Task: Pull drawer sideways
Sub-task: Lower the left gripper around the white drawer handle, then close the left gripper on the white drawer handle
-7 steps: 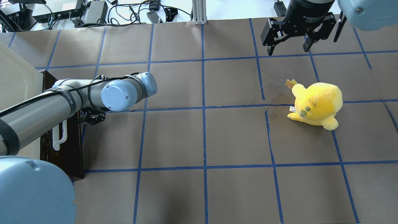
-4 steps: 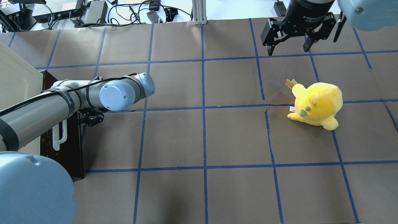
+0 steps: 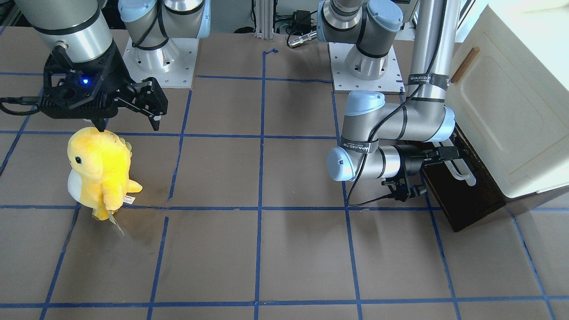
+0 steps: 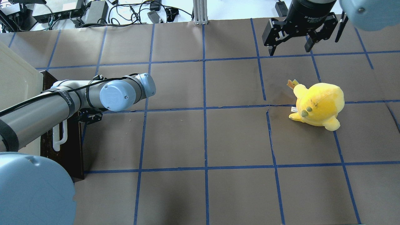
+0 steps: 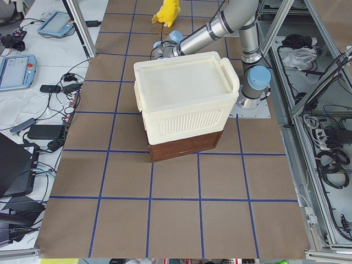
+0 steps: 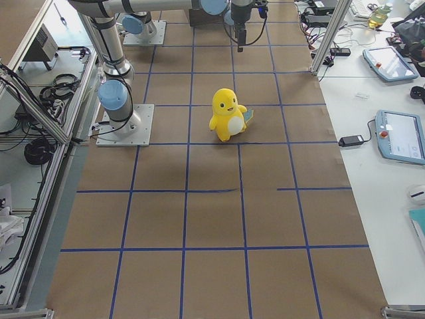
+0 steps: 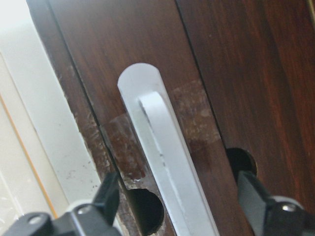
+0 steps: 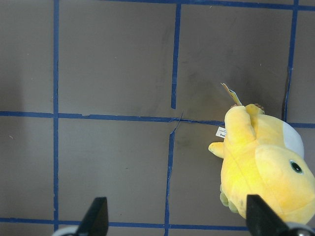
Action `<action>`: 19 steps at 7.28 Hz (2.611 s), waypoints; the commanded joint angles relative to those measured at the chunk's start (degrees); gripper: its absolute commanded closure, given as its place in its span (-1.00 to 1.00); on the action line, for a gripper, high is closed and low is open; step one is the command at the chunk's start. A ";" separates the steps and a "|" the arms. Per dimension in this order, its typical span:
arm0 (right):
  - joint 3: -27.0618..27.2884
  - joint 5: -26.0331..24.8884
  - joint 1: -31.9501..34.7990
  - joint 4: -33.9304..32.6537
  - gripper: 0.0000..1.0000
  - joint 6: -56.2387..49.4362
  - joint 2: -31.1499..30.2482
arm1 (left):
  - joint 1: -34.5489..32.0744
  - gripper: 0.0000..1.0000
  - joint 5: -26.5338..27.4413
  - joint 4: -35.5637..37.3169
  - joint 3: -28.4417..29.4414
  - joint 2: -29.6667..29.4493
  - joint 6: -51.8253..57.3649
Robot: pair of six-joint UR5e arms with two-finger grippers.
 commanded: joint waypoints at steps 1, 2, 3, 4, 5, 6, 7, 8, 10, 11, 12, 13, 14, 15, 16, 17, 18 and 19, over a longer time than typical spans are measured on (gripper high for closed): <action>0.00 0.00 0.00 0.00 -1.00 0.00 0.00 | 0.00 -0.27 -0.13 0.22 0.06 -0.05 -0.14; 0.00 0.00 0.00 0.00 -1.00 0.00 0.00 | 0.00 -0.12 -0.31 0.22 -0.03 -0.06 -0.14; 0.00 0.00 0.00 0.00 -1.00 0.00 0.00 | 0.00 -0.11 -0.40 0.22 -0.03 -0.06 -0.23; 0.00 0.00 0.00 0.00 -1.00 0.00 0.00 | 0.00 -0.11 -0.66 0.31 -0.03 -0.14 -0.23; 0.00 0.00 0.00 0.00 -1.00 0.00 0.00 | 0.00 -0.11 -0.66 0.40 -0.12 -0.23 -0.32; 0.00 0.00 0.00 0.00 -1.00 0.00 0.00 | 0.00 -0.11 -0.31 0.40 -0.12 -0.23 -0.23; 0.00 0.00 0.00 0.00 -1.00 0.00 0.00 | 0.00 -0.10 -0.40 0.40 -0.12 -0.14 -0.23; 0.00 0.00 0.00 0.00 -1.00 0.00 0.00 | 0.00 -0.03 -0.40 0.40 -0.12 -0.14 -0.23; 0.00 0.00 0.00 0.00 -1.00 0.00 0.00 | 0.00 0.03 -0.57 0.40 -0.12 -0.14 -0.32; 0.00 0.00 0.00 0.00 -1.00 0.00 0.00 | 0.00 0.07 -0.57 0.40 -0.12 -0.14 -0.23; 0.00 0.00 0.00 0.00 -1.00 0.00 0.00 | 0.00 0.08 -0.66 0.57 -0.12 -0.23 -0.32; 0.00 0.00 0.00 0.00 -1.00 0.00 0.00 | 0.00 0.10 -0.75 0.66 -0.03 -0.23 -0.32; 0.00 0.00 0.00 0.00 -1.00 0.00 0.00 | 0.00 0.17 -0.75 0.66 -0.03 -0.23 -0.32; 0.00 0.00 0.00 0.00 -1.00 0.00 0.00 | 0.00 0.29 -0.75 0.66 0.06 -0.23 -0.32; 0.00 0.00 0.00 0.00 -1.00 0.00 0.00 | 0.00 0.31 -0.75 0.66 -0.03 -0.23 -0.32; 0.00 0.00 0.00 0.00 -1.00 0.00 0.00 | 0.00 0.32 -0.75 0.66 -0.03 -0.23 -0.32; 0.00 0.00 0.00 0.00 -1.00 0.00 0.00 | 0.00 0.32 -0.66 0.75 0.06 -0.41 -0.23; 0.00 0.00 0.00 0.00 -1.00 0.00 0.00 | 0.00 0.34 -0.66 0.83 0.06 -0.41 -0.23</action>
